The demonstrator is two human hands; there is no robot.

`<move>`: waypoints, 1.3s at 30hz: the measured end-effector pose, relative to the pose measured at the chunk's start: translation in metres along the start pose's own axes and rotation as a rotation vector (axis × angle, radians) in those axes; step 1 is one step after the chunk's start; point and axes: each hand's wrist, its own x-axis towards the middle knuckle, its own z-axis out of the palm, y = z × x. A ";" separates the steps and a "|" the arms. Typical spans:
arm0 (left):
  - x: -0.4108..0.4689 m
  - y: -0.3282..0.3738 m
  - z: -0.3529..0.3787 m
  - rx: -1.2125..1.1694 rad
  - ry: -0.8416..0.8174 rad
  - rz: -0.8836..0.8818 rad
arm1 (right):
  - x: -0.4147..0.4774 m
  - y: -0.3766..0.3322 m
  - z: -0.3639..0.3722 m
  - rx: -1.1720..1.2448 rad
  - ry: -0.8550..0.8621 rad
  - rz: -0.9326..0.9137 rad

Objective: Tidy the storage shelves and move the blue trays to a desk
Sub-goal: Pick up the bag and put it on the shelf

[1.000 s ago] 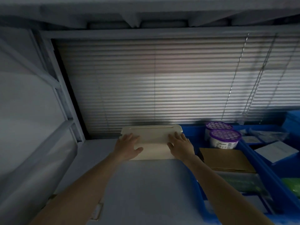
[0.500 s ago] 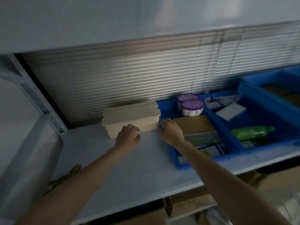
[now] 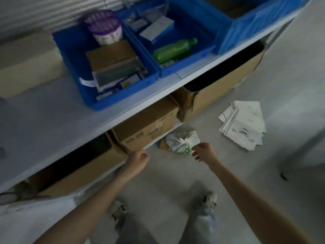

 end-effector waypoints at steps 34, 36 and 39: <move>0.395 -0.049 0.322 -0.931 0.035 -0.683 | 0.404 0.175 0.037 -0.517 -0.043 -0.811; 0.357 -0.009 0.299 -1.040 -0.077 -0.638 | 0.341 0.147 -0.002 -0.448 -0.088 -0.843; 0.286 0.057 0.261 -1.225 -0.228 -0.483 | 0.251 0.106 -0.054 -0.339 -0.137 -0.846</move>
